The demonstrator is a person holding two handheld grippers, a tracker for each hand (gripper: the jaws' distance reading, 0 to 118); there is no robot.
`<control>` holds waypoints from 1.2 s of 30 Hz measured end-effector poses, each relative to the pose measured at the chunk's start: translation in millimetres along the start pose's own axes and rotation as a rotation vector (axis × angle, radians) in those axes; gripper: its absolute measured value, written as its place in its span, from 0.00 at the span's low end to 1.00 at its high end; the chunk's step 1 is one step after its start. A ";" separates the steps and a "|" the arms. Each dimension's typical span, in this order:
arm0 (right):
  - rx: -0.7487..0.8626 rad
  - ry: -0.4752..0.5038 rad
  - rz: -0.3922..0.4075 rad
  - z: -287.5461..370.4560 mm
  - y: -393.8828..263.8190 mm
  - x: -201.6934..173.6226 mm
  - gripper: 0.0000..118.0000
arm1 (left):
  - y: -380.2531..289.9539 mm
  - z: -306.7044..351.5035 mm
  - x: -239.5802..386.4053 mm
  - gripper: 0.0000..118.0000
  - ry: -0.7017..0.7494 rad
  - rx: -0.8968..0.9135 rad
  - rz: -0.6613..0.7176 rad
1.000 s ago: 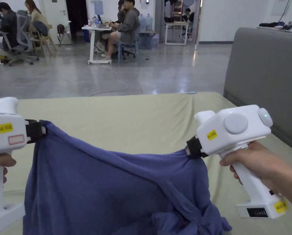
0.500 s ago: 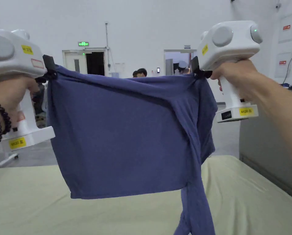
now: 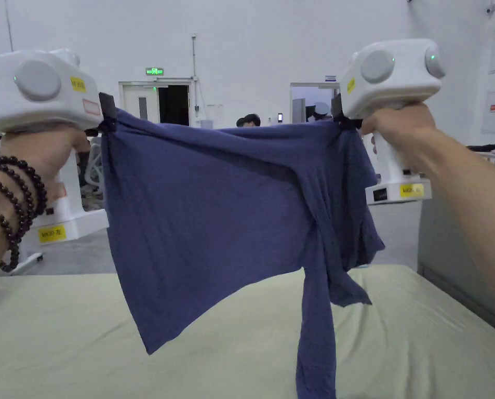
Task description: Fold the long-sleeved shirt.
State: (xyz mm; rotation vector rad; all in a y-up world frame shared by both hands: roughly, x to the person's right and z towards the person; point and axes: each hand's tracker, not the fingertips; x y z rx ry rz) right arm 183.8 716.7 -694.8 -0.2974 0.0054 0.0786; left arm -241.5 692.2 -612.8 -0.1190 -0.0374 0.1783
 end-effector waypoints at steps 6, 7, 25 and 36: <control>-0.175 0.032 -0.063 -62.2 -153.5 -13.5 0.04 | -131.2 -31.6 -20.6 0.00 0.045 -0.169 0.014; -0.211 0.034 -0.074 -68.0 -174.7 -16.4 0.04 | -151.7 -33.4 -23.1 0.00 0.072 -0.207 0.024; -0.377 0.203 -0.057 99.7 -369.4 9.4 0.04 | -319.7 143.5 -47.0 0.00 0.026 -0.366 -0.083; -0.863 0.325 0.206 217.9 -595.6 -11.2 0.04 | -494.4 276.7 -75.7 0.00 -0.017 -0.800 -0.087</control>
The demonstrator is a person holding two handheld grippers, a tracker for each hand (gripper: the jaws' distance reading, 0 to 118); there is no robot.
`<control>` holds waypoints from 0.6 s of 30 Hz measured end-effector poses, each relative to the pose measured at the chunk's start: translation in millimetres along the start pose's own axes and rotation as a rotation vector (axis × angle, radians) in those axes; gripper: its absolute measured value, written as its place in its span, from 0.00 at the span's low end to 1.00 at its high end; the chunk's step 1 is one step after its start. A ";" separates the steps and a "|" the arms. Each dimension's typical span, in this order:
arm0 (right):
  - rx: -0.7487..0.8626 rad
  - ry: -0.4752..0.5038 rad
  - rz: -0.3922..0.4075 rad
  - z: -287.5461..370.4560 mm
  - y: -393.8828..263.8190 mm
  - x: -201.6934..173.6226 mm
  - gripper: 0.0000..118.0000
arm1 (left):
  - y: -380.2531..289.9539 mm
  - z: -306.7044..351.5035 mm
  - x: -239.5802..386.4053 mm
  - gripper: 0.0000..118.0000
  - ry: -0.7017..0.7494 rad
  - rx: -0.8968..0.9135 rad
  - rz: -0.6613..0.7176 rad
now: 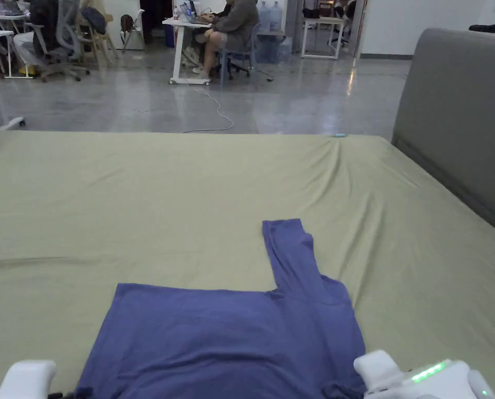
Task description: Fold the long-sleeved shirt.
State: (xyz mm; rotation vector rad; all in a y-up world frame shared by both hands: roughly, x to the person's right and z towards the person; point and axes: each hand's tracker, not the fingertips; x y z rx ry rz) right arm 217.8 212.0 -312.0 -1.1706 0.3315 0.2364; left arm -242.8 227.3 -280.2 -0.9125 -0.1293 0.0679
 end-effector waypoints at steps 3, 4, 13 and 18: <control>-0.014 -0.035 0.028 -11.2 -10.1 -7.9 0.04 | -14.0 -7.0 -5.2 0.00 0.007 -0.017 0.001; -0.011 -0.039 0.026 -12.1 -8.6 -7.9 0.04 | -16.2 -7.6 -6.0 0.00 0.002 -0.024 0.009; 0.165 -0.052 -0.095 60.6 19.8 21.0 0.87 | 24.3 44.8 -10.3 1.00 -0.017 0.112 0.026; 0.255 -0.109 -0.171 86.3 27.0 32.0 0.21 | 50.5 60.1 0.9 0.46 -0.020 0.178 -0.010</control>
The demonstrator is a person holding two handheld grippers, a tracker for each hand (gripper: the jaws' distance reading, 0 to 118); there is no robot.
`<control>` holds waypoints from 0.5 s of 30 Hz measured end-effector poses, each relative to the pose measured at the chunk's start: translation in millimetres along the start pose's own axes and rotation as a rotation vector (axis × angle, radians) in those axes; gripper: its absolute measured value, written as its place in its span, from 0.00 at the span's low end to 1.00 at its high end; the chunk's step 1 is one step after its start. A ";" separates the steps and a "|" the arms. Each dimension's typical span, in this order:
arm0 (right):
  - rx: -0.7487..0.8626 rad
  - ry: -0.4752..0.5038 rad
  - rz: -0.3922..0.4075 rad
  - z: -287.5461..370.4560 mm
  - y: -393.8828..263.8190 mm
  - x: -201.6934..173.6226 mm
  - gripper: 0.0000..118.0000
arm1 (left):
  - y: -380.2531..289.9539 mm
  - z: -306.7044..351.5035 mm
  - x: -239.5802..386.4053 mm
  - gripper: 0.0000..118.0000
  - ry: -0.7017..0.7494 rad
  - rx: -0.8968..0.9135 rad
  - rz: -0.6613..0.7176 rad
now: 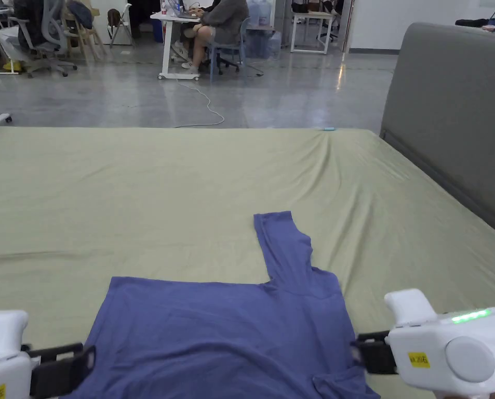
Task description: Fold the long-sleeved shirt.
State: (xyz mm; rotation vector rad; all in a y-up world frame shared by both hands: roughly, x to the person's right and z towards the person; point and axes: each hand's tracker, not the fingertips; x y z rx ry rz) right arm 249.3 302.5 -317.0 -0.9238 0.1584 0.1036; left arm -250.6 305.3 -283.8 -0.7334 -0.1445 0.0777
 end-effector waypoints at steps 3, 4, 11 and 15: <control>-0.028 0.005 -0.016 -15.9 -6.2 0.2 0.00 | 0.0 -9.8 10.5 0.00 0.011 -0.034 -0.008; -0.052 0.010 -0.008 -19.6 -9.1 -2.0 0.00 | -0.3 -11.3 12.9 0.00 -0.008 -0.030 -0.023; -0.157 0.031 -0.016 -62.0 -28.1 -12.0 0.83 | 4.3 -28.2 19.4 0.00 -0.039 -0.034 -0.004; -0.246 0.015 0.023 -91.0 -34.2 -26.2 0.83 | 15.3 -42.2 20.0 0.00 -0.034 -0.043 -0.014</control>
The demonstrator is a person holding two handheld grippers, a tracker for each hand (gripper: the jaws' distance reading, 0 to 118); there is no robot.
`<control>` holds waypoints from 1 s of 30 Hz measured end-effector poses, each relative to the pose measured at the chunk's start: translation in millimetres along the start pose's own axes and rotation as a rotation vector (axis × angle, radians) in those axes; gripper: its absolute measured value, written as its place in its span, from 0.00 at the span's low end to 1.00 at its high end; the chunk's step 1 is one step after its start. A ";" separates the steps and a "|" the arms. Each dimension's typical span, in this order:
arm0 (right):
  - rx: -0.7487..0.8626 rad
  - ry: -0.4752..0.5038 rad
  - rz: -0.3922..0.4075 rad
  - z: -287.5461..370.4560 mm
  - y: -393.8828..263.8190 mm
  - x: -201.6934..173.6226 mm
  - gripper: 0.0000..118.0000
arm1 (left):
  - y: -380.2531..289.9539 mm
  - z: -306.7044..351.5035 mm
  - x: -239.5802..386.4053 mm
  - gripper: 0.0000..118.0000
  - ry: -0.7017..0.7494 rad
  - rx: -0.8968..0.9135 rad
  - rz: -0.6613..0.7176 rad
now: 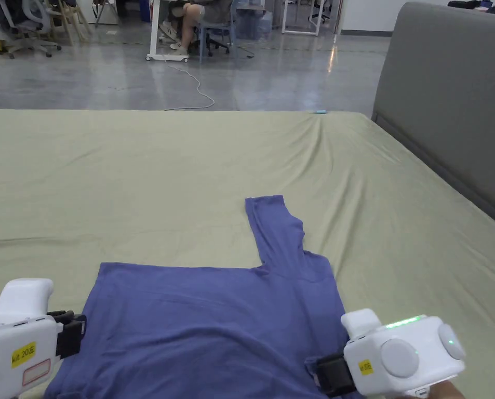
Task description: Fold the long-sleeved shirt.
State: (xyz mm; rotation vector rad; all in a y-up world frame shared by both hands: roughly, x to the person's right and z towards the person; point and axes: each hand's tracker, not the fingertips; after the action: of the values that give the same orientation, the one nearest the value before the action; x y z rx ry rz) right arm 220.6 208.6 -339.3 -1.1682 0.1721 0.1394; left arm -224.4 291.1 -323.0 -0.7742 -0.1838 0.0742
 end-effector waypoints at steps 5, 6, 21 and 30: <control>-0.039 -0.045 0.064 -29.1 -2.9 -6.3 0.24 | 28.1 -36.6 -3.4 0.00 0.001 -0.026 -0.032; -0.027 -0.028 0.064 -26.4 -3.6 -7.6 0.08 | 34.5 -46.7 -4.3 0.00 0.009 -0.030 -0.029; -0.036 0.052 -0.047 -7.0 -7.2 6.5 0.06 | 133.9 -298.8 -58.5 0.91 0.136 -0.396 -0.065; -0.042 0.069 -0.100 -7.5 -6.8 18.1 0.06 | 136.5 -276.2 -18.2 0.00 0.067 -0.334 -0.063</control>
State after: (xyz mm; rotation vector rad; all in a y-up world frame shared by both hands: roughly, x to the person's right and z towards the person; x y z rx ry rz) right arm 239.2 199.5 -339.7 -1.2222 0.1721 0.0144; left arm -189.1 196.0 -614.4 -1.1017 -0.1581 -0.0440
